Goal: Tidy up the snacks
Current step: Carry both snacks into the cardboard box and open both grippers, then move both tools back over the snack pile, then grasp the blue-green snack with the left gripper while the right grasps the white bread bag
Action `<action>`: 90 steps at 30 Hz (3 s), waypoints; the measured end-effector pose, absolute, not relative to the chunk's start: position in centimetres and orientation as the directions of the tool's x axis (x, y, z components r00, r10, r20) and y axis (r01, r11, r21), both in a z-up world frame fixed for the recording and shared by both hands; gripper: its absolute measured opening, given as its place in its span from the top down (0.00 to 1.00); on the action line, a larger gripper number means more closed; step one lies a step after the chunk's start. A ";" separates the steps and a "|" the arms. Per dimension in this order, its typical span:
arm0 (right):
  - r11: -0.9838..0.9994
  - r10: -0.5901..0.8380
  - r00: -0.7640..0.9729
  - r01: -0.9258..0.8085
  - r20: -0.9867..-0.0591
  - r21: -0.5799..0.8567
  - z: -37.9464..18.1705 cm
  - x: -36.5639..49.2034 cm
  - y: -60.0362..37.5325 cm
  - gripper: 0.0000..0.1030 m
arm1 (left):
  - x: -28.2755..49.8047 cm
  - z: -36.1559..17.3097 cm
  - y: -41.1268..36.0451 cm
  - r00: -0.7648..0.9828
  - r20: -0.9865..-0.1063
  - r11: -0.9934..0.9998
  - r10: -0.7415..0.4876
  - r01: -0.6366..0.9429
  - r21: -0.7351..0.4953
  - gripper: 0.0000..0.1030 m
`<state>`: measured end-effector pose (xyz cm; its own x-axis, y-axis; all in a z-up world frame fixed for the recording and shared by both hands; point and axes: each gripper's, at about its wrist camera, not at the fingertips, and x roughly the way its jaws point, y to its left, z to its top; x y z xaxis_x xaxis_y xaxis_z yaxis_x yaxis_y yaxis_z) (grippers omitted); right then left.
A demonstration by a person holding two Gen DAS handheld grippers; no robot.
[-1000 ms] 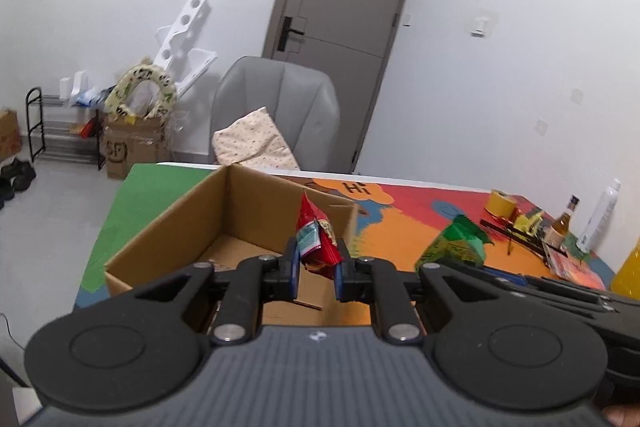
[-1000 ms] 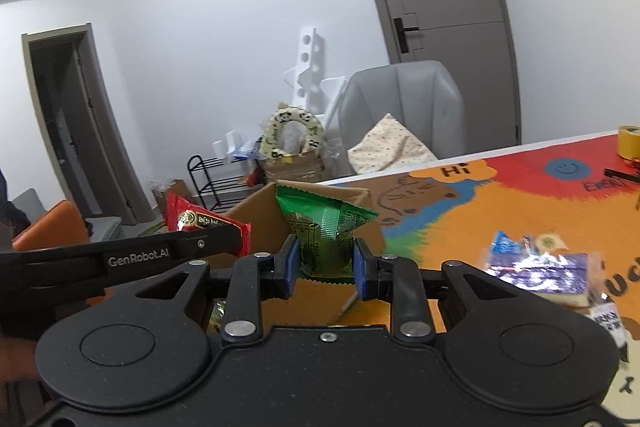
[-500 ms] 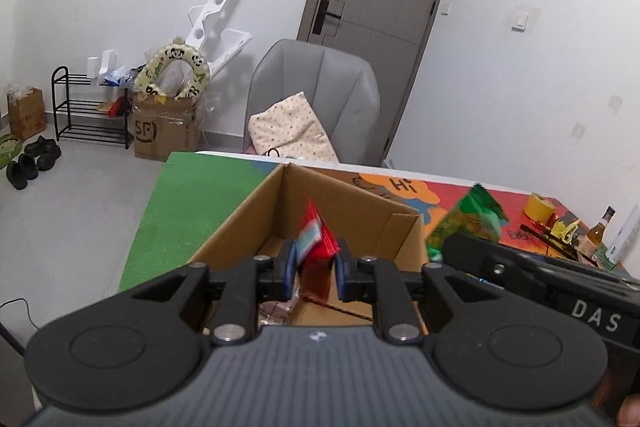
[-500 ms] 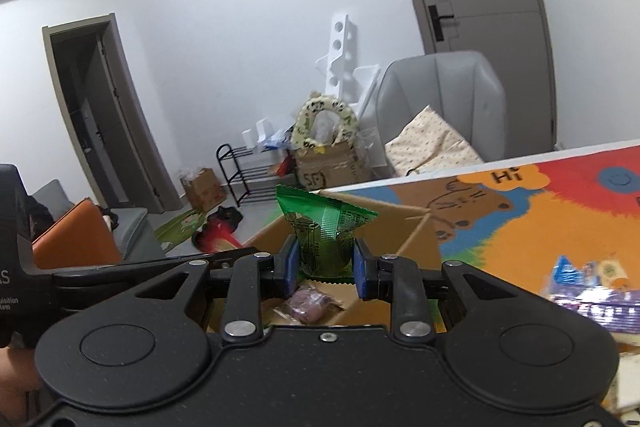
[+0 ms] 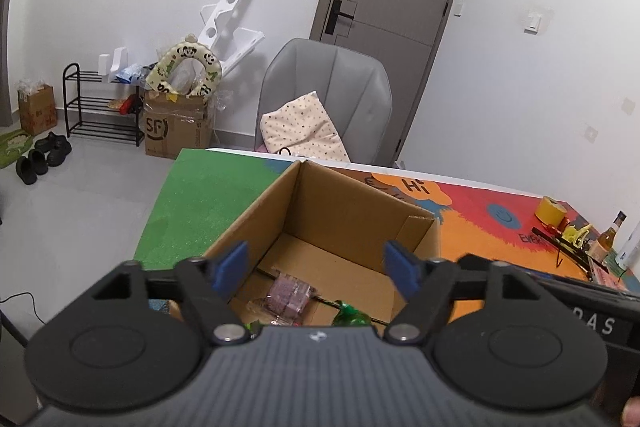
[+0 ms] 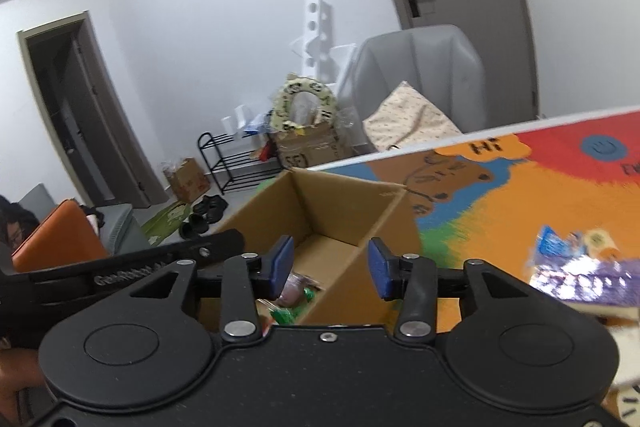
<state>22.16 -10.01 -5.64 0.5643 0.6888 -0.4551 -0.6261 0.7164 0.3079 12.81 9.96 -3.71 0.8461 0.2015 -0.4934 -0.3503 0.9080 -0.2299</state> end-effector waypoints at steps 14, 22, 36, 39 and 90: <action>0.830 0.557 0.662 -0.464 -0.502 0.309 -7.5 21.5 -16.6 0.35 | 12.9 -4.0 5.3 0.855 -0.495 0.944 0.154 -0.275 -0.181 0.13; 0.870 0.493 0.714 -0.408 -0.498 0.277 -7.2 20.5 -20.9 0.24 | 13.0 -4.0 2.0 0.869 -0.481 0.957 0.117 -0.228 -0.178 0.06; 0.905 0.421 0.757 -0.319 -0.499 0.280 -8.2 19.8 -26.6 0.16 | 13.5 -4.9 -3.5 0.871 -0.490 0.974 0.033 -0.137 -0.178 0.05; 0.907 0.416 0.757 -0.303 -0.504 0.293 -8.8 19.9 -27.8 0.16 | 13.9 -5.3 -4.5 0.867 -0.497 0.977 0.031 -0.131 -0.167 0.05; 0.933 0.356 0.722 -0.312 -0.594 0.181 -15.8 26.2 -25.4 0.15 | 18.3 -13.0 -5.4 0.747 -0.660 0.960 -0.084 -0.117 -0.254 0.73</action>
